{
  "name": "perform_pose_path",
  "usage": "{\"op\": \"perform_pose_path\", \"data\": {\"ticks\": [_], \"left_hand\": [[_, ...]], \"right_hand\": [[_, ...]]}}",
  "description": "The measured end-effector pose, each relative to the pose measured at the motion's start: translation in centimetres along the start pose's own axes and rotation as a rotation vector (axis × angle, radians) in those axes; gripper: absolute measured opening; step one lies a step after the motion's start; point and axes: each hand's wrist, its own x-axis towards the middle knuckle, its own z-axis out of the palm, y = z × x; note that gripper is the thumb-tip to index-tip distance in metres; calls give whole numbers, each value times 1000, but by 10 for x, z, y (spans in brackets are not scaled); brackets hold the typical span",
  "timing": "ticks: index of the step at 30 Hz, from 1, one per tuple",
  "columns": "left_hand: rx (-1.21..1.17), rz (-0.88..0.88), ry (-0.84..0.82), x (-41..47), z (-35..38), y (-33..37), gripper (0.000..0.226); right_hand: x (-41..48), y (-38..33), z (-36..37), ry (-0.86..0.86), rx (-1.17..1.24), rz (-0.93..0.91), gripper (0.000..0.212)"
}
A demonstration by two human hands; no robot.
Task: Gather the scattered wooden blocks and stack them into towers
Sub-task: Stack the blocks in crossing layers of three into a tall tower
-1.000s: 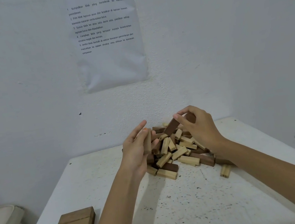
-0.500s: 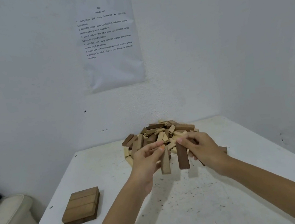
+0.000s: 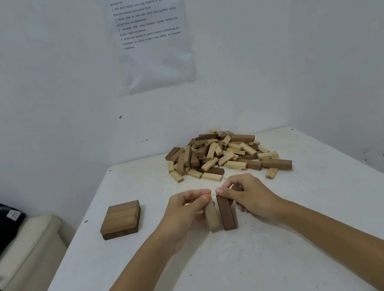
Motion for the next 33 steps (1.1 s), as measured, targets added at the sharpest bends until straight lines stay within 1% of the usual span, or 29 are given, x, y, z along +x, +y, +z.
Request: {"op": "perform_pose_path", "data": {"ticks": [3, 7, 8, 9, 11, 13, 14, 15, 17, 20, 23, 26, 27, 29, 31, 33], "left_hand": [[62, -7, 12, -3, -6, -5, 13], [150, 20, 47, -8, -5, -9, 15], [181, 40, 58, -8, -4, -11, 15], [211, 64, 69, -8, -3, -12, 15], [267, 106, 96, -7, -1, -15, 16], [305, 132, 124, -5, 0, -17, 16], [321, 141, 139, -5, 0, -17, 16], [335, 151, 150, -5, 0, -18, 16], [362, 169, 157, -4, 0, -20, 15], [446, 185, 137, -2, -1, -21, 17], [459, 157, 38, 0, -8, -15, 21], [565, 73, -199, 1, -23, -5, 29], [592, 43, -283, 2, -29, -4, 37], [677, 28, -396, 2, -38, -4, 63], [766, 82, -464, 2, -41, -6, 79], [779, 155, -470, 4, -41, -9, 80]], "right_hand": [[-2, -2, 5, 0, -59, -12, 22], [-8, -6, 8, 21, -255, -47, 29], [-9, -6, 8, 27, -262, -40, 29], [-9, -6, 7, 36, -216, -6, 28], [-8, -6, 7, 65, -72, 121, 26], [-7, -7, 3, 89, -10, 244, 29], [-6, -7, 0, 86, 18, 272, 32], [-7, -7, -4, 73, 66, 281, 34], [-9, -7, -9, 23, 160, 270, 30], [-8, -1, -13, 37, 120, 209, 19], [-8, 6, -20, 58, 31, 192, 16], [-12, 6, -22, 33, -50, 188, 10], [-12, 6, -21, 40, -107, 166, 7], [-12, 4, -20, 37, -231, 112, 5], [-13, 1, -22, -4, -260, 102, 11], [-14, -3, -29, -126, -265, 121, 28]]}}
